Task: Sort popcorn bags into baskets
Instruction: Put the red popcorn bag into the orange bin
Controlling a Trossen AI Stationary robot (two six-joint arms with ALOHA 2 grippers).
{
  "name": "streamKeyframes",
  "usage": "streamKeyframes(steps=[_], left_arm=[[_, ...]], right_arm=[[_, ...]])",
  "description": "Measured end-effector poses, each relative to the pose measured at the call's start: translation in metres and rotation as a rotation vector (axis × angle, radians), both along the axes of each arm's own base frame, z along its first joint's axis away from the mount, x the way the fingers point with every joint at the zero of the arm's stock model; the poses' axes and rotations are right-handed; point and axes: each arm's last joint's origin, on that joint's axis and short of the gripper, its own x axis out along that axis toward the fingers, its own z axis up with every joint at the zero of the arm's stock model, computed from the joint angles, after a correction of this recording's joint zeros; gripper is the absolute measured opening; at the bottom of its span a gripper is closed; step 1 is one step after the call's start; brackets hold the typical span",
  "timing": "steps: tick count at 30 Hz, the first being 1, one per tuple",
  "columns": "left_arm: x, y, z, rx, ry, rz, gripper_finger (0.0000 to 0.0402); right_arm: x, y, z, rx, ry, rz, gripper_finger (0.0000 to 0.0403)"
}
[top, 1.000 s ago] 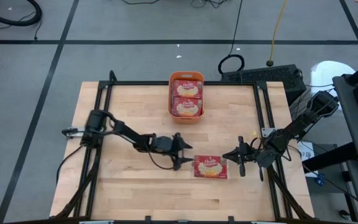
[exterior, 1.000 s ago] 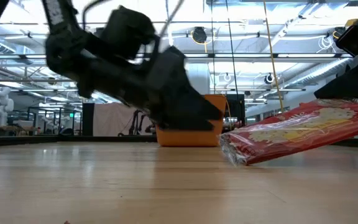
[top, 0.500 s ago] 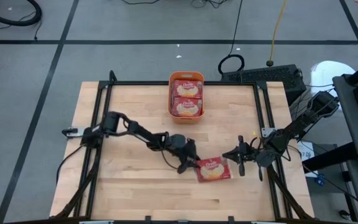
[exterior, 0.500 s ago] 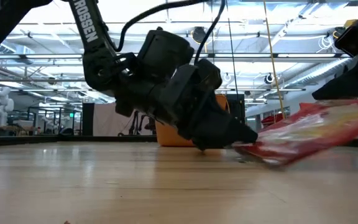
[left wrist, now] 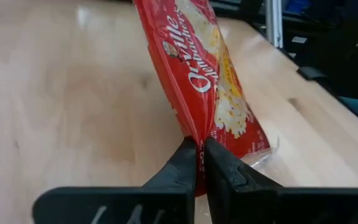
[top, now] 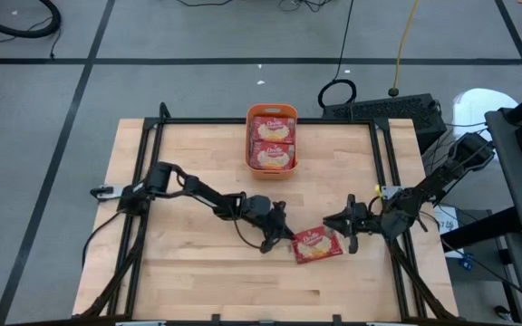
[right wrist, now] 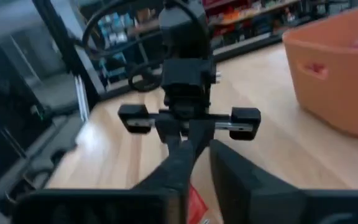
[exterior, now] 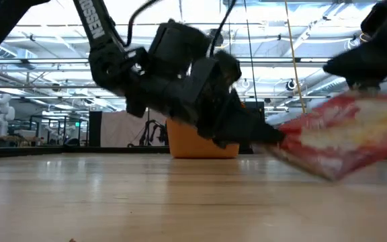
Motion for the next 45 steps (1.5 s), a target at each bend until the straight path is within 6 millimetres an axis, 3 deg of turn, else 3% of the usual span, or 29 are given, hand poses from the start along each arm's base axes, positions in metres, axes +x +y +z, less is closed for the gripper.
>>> streamKeyframes(steps=[6, 11, 19, 25, 29, 36, 45], left_arm=[[-0.008, 0.000, 0.042, 0.124, 0.008, 0.012, 0.0015], [-0.027, 0.001, 0.080, 0.279, 0.102, 0.075, 0.0009], [-0.057, -0.007, 0.120, 0.504, 0.188, 0.184, 0.0020], [-0.069, -0.016, 0.118, 0.653, 0.271, 0.230, 0.0009], [-0.074, -0.020, 0.114, 0.716, 0.325, 0.272, 0.0018], [-0.077, -0.032, 0.115, 0.787, 0.303, 0.248, 0.0020], [-0.079, -0.037, 0.114, 0.834, 0.296, 0.222, 0.0023]], right_arm=[[0.006, 0.004, 0.021, 0.028, -0.077, -0.052, 0.0134], [0.025, 0.018, 0.059, -0.088, -0.045, -0.074, 0.0189], [0.059, 0.028, 0.116, -0.201, 0.202, -0.135, 0.0200], [0.093, 0.027, 0.134, -0.216, 0.310, -0.094, 0.0201], [0.116, 0.021, 0.134, -0.261, 0.424, -0.103, 0.0201], [0.151, -0.004, 0.113, -0.252, 0.619, 0.002, 0.0201], [0.173, -0.033, 0.081, -0.181, 0.776, 0.119, 0.0194]])
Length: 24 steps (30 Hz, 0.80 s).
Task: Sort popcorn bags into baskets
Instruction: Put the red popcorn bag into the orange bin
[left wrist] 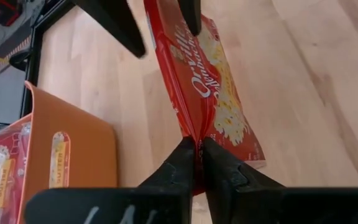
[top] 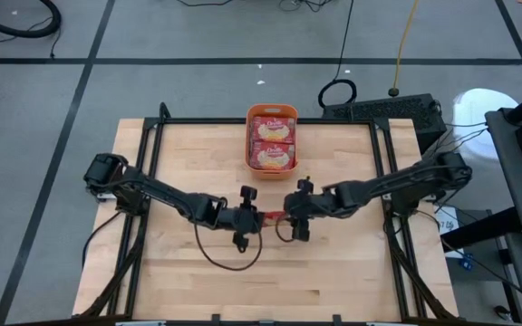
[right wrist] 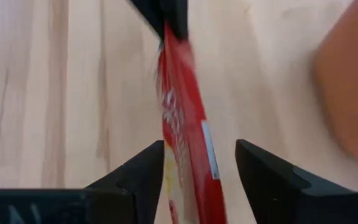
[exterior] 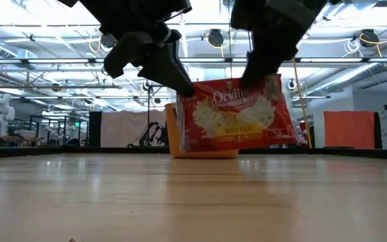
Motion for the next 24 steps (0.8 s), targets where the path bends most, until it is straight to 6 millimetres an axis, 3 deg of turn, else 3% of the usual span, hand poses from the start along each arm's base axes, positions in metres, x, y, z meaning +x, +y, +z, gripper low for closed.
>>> streamKeyframes(steps=[5, 16, 19, 24], left_arm=[[0.000, 0.000, 0.000, 0.010, 0.002, -0.007, 0.0028], [0.001, 0.000, 0.001, 0.001, -0.019, -0.004, 0.0030], [0.002, -0.001, 0.002, -0.028, -0.035, 0.021, 0.0030], [0.002, -0.001, 0.002, -0.084, -0.059, 0.068, 0.0037]], right_arm=[[0.003, -0.005, -0.013, 0.050, 0.067, 0.030, 0.0158], [0.002, -0.004, -0.014, 0.048, 0.091, 0.064, 0.0031], [0.001, -0.005, -0.014, 0.045, 0.094, 0.066, 0.0017], [0.001, -0.004, -0.015, 0.046, 0.099, 0.065, 0.0028]])
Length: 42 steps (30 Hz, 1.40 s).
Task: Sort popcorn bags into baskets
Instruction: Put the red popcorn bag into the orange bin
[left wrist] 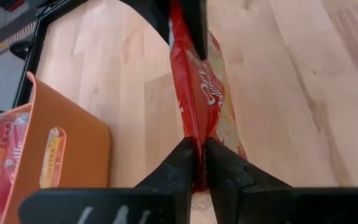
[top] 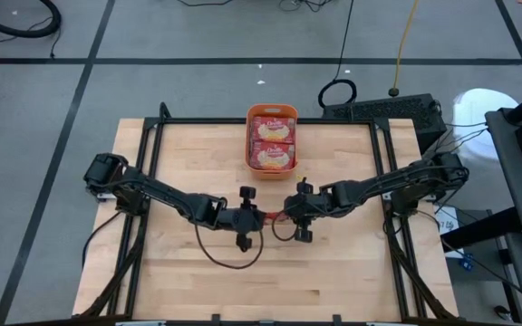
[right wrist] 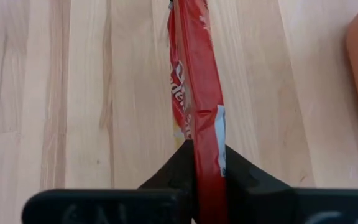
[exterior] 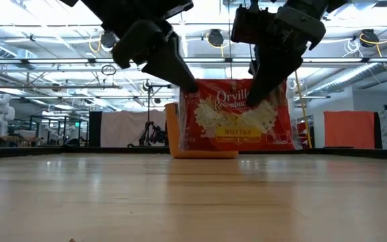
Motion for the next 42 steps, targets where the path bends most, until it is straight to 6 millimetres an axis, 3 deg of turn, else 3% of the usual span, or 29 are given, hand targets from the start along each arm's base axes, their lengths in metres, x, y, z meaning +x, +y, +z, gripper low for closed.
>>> streamKeyframes(steps=[10, 16, 21, 29, 34, 42], left_arm=[[0.002, -0.001, 0.003, -0.169, -0.096, 0.156, 0.0171], [0.001, -0.012, 0.006, -0.142, -0.148, 0.187, 0.0250], [-0.012, -0.021, 0.026, -0.166, -0.191, 0.184, 0.0295], [-0.039, -0.029, 0.054, -0.164, -0.226, 0.192, 0.0278], [-0.054, -0.029, 0.040, -0.183, -0.242, 0.221, 0.0245], [-0.084, -0.034, 0.014, -0.295, -0.493, 0.205, 0.0209]], right_arm=[[-0.002, 0.000, -0.002, -0.001, 0.023, -0.003, 0.0017], [-0.002, 0.000, -0.002, 0.000, 0.027, -0.004, 0.0019], [-0.006, 0.000, -0.002, -0.008, 0.056, 0.001, 0.0018], [-0.012, 0.007, 0.012, -0.010, -0.004, 0.005, 0.0018], [-0.022, 0.007, 0.027, 0.001, -0.042, -0.051, 0.0018], [-0.049, 0.000, 0.074, -0.011, -0.231, -0.104, 0.0018]])
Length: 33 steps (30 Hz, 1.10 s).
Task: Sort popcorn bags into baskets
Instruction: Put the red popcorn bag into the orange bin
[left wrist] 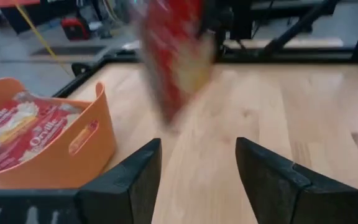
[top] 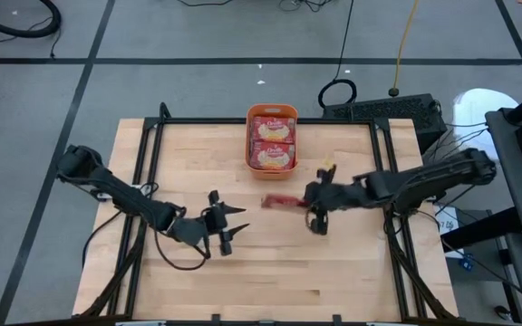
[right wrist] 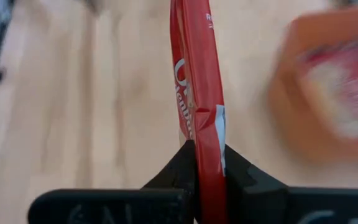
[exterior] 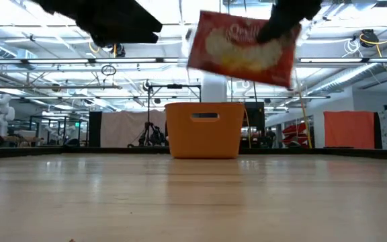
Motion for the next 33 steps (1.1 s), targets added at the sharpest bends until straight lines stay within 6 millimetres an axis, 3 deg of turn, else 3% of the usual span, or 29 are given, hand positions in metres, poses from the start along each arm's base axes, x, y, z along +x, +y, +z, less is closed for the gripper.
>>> streamKeyframes(steps=[7, 17, 27, 33], left_arm=[[-0.004, 0.012, -0.020, 0.014, -0.044, 0.021, 0.0198], [0.002, 0.029, -0.021, 0.036, -0.030, 0.051, 0.0198], [0.002, 0.027, -0.021, -0.039, -0.043, 0.031, 0.0198], [0.001, 0.024, -0.021, -0.076, -0.053, 0.030, 0.0198]], right_arm=[[-0.012, -0.037, 0.030, -0.152, -0.116, -0.078, 0.0018], [0.008, -0.109, 0.061, -0.169, -0.147, 0.000, 0.0020], [0.046, -0.165, 0.063, -0.119, -0.048, 0.117, 0.0021], [0.049, -0.184, 0.066, -0.108, -0.004, 0.148, 0.0022]])
